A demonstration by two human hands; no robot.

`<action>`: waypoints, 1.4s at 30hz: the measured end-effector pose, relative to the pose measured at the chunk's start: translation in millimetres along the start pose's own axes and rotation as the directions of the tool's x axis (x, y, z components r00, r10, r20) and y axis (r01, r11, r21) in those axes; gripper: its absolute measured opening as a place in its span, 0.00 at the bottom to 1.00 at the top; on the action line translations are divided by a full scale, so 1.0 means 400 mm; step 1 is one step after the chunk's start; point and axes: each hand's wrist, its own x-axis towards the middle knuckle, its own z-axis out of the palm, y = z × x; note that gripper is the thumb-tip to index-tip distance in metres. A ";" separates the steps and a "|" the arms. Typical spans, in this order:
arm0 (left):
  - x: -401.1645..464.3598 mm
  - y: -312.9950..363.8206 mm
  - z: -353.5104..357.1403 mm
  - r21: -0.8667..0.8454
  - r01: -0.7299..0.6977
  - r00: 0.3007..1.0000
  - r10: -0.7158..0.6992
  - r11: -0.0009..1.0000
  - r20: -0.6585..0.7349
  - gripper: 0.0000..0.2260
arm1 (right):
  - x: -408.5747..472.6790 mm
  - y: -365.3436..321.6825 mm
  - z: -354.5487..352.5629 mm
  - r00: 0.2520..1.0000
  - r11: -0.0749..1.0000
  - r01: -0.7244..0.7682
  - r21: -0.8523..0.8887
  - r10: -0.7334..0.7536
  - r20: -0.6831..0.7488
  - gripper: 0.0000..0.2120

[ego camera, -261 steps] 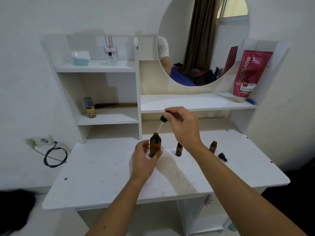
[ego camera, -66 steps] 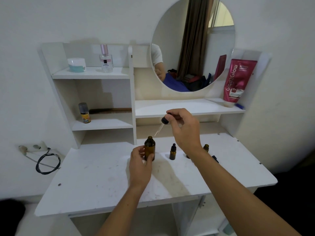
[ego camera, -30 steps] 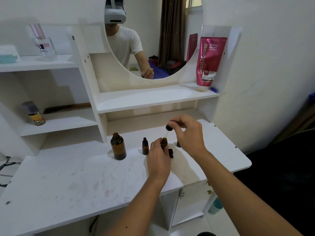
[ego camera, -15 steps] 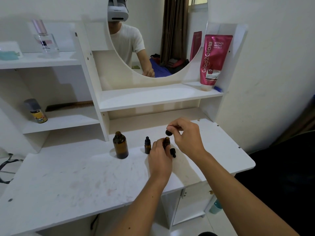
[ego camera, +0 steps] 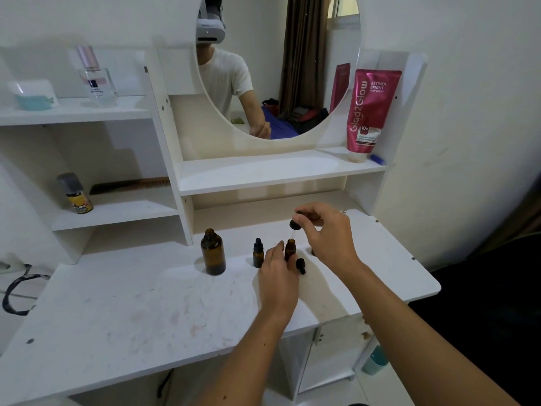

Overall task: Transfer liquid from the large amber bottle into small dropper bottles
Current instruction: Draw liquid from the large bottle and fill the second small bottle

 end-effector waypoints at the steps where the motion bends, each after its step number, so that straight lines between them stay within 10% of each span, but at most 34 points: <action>1: -0.004 0.001 -0.004 -0.002 0.002 1.000 -0.002 1.000 0.000 0.17 | 0.003 -0.008 -0.004 1.000 1.000 0.006 -0.004 -0.006 -0.007 0.05; 19: -0.089 -0.109 -0.235 -0.045 0.081 0.996 -0.081 0.996 -0.019 0.15 | 0.041 -0.223 0.096 0.959 0.955 0.276 0.108 -0.267 -0.095 0.06; 42: 0.030 -0.191 -0.320 -0.220 0.122 0.965 -0.167 0.968 -0.200 0.20 | 0.025 -0.226 0.288 0.972 0.975 0.186 0.124 -0.201 0.125 0.06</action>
